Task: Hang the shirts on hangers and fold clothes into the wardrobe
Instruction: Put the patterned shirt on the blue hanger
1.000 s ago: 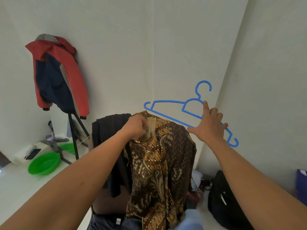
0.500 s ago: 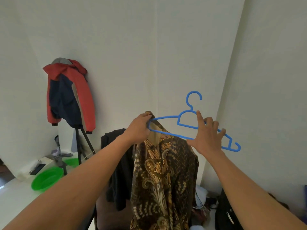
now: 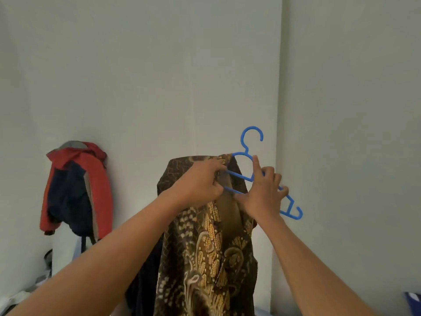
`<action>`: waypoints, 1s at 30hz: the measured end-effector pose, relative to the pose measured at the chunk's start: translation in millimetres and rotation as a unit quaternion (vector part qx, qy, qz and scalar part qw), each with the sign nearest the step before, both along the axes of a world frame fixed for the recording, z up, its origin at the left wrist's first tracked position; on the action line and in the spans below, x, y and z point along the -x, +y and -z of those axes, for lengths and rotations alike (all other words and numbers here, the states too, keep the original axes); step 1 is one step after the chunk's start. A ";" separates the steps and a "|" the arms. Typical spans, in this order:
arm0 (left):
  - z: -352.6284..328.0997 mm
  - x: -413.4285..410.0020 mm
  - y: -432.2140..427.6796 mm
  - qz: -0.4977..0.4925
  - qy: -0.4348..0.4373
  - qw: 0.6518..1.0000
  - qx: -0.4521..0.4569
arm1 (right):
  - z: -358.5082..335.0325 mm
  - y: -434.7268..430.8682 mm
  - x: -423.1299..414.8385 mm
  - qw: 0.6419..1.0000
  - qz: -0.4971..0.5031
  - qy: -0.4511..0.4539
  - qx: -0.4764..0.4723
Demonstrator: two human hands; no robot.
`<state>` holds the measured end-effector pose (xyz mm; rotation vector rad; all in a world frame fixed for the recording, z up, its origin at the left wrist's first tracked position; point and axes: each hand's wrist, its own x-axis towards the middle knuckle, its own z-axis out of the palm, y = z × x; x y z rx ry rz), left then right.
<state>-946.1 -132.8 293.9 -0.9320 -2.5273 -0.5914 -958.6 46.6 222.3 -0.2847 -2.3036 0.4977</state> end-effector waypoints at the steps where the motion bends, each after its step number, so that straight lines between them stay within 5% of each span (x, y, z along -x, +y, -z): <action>1: -8.3 -1.7 -2.4 -0.015 0.044 0.999 0.011 | -13.9 0.5 -3.0 1.000 -0.004 0.018 -0.001; 6: -60.3 -0.2 -22.7 -0.110 0.310 0.941 0.076 | -77.9 -6.8 -18.1 0.993 -0.040 0.106 -0.018; 12: -126.3 -7.6 -32.5 -0.139 0.372 0.900 0.183 | -131.7 -15.0 -26.7 0.984 -0.081 0.155 -0.025; 17: -158.0 -22.8 -38.2 -0.146 0.427 0.880 0.149 | -152.7 -18.9 -29.0 0.961 -0.118 0.248 -0.026; 21: -176.8 -30.4 -52.2 -0.163 0.436 0.879 0.105 | -135.0 -24.1 -36.6 0.909 -0.179 0.376 0.016; 27: -194.1 -36.7 -76.3 -0.174 0.430 0.885 0.041 | -114.1 -33.0 -42.8 0.893 -0.358 0.181 0.205; 30: -196.0 -40.2 -90.2 -0.174 0.418 0.892 0.016 | -123.8 -36.0 -49.5 0.868 -0.350 0.202 0.289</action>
